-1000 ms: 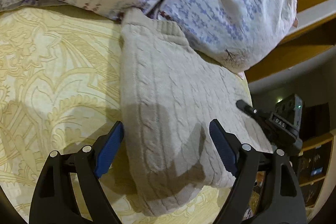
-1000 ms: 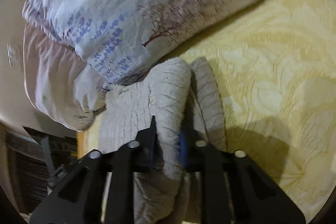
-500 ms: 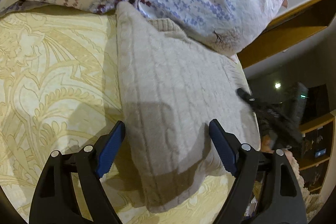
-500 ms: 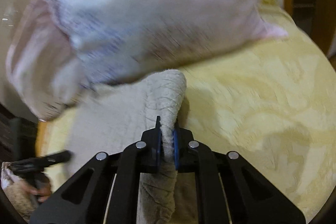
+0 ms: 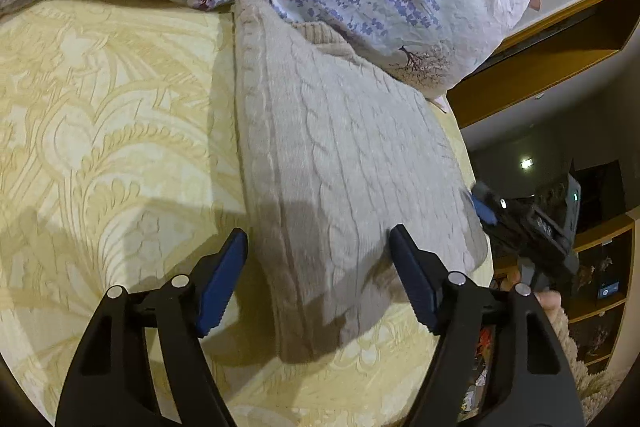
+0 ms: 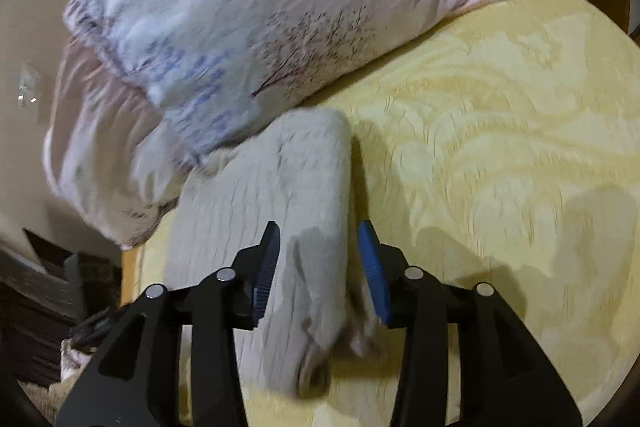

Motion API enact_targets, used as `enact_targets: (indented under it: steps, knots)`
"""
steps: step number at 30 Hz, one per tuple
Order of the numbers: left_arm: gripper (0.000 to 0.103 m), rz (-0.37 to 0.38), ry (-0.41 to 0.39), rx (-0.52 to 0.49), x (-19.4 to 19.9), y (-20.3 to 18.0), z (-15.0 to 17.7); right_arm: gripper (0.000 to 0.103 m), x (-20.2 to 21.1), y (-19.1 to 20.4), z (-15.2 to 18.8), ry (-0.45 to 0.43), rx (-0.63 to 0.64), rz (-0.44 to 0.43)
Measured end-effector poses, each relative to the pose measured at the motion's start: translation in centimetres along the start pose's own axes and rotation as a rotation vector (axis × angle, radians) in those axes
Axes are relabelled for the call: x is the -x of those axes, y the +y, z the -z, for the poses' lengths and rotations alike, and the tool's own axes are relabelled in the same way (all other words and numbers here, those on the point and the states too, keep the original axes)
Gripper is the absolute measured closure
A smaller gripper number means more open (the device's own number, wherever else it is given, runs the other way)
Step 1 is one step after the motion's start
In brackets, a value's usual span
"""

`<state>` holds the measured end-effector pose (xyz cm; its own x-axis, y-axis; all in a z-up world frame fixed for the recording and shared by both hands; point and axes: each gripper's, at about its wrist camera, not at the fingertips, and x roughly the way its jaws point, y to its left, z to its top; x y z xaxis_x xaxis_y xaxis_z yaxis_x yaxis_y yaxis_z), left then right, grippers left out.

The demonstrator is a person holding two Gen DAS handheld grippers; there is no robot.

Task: Fold small clothes

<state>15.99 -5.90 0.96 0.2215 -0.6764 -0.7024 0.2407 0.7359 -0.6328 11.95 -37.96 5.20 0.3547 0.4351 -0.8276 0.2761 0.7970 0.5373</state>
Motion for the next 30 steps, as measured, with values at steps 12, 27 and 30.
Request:
enact_targets:
  steps: [12,27,30]
  knots:
    - [0.027,-0.064,0.020,-0.049,-0.7,-1.0,1.1,0.095,1.6,2.6,3.4,-0.110,0.112,0.115]
    - [0.018,-0.083,-0.034,-0.018,-0.2,-0.5,-1.3,0.058,0.5,-1.3,0.6,-0.049,-0.064,0.073]
    - [0.018,-0.093,-0.033,-0.017,-0.9,-0.5,-2.9,0.054,-0.8,-1.9,-2.2,-0.054,-0.134,0.023]
